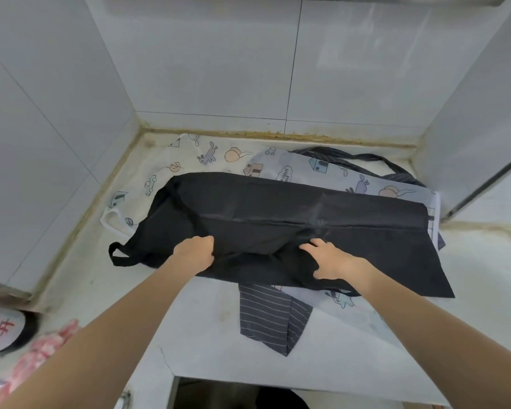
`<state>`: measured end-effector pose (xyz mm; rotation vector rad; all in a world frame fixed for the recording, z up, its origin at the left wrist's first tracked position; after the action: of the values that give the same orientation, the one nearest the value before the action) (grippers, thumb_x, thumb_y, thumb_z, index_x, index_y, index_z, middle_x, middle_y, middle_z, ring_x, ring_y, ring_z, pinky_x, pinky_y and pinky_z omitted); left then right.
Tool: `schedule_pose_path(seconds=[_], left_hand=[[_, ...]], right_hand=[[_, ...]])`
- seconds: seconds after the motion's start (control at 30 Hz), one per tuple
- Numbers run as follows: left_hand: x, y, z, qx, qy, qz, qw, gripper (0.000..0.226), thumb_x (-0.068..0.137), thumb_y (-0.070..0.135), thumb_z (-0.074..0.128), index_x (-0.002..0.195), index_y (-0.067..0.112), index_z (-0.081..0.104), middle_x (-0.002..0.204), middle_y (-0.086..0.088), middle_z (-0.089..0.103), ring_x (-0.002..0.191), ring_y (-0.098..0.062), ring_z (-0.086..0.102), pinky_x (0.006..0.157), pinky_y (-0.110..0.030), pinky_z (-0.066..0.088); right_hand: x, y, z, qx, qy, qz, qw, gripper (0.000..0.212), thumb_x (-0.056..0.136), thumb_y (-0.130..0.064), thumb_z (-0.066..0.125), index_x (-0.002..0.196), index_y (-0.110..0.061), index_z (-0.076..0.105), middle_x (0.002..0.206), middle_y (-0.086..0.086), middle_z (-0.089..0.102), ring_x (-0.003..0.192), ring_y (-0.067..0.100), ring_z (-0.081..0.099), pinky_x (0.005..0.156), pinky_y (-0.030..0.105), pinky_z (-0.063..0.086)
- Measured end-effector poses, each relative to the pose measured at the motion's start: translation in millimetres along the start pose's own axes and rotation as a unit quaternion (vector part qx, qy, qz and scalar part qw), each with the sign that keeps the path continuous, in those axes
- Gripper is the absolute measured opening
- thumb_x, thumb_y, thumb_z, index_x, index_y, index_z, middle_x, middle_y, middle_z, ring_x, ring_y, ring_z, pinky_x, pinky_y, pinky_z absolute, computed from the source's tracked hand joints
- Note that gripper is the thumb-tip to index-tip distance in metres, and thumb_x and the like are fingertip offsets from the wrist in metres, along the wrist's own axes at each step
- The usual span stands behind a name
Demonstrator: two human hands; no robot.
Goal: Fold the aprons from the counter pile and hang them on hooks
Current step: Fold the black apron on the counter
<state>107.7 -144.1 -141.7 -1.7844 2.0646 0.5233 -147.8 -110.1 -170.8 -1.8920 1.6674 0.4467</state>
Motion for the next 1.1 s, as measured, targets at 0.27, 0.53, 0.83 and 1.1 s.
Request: schedule_pose_path(seconds=[0.27,0.53,0.83,1.1], left_hand=[[-19,83,-10,0.105,0.148,0.168,0.969,0.062,0.089,0.032,0.06,0.139,0.021,0.026,0.137,-0.009,0.03,0.118,-0.022,0.045,0.094,-0.029,0.045],[1,134,-38,0.008,0.149,0.148,0.978,0.02,0.096,0.02,0.051,0.107,0.01,0.064,0.109,-0.008,0.053,0.094,-0.026,0.06,0.081,-0.033,0.049],[38,80,-56,-0.135,0.091,0.058,0.985,0.01,0.093,0.022,0.057,0.094,0.016,0.065,0.097,-0.005,0.063,0.091,-0.022,0.06,0.076,-0.03,0.046],[11,133,-18,0.103,0.129,0.306,0.938,0.056,0.094,0.03,0.051,0.145,0.017,0.029,0.147,-0.003,0.027,0.127,-0.022,0.038,0.103,-0.032,0.035]], right_hand=[[-15,-58,20,0.168,0.035,-0.013,0.985,0.028,0.089,-0.03,0.059,0.068,-0.012,0.05,0.099,0.005,0.046,0.09,0.022,0.047,0.078,0.034,0.043],[-47,-43,-83,0.194,0.037,-0.045,0.979,0.022,0.088,-0.017,0.06,0.066,-0.018,0.059,0.059,-0.002,0.056,0.047,0.011,0.049,0.062,0.023,0.047],[-39,59,-211,0.055,0.2,0.089,0.974,0.022,0.089,-0.013,0.058,0.097,0.004,0.07,0.095,0.014,0.068,0.07,0.021,0.056,0.054,0.023,0.042],[0,95,-116,-0.118,0.156,0.119,0.973,0.034,0.092,-0.016,0.049,0.126,-0.011,0.052,0.129,0.015,0.049,0.119,0.032,0.044,0.098,0.041,0.036]])
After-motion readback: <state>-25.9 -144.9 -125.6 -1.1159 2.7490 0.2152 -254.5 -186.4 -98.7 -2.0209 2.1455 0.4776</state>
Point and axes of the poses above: each hand's wrist, its own x-axis towards the middle knuckle, its own z-axis out of the palm, y = z × x, the point moved 7 cm from there along x, towards the middle knuckle
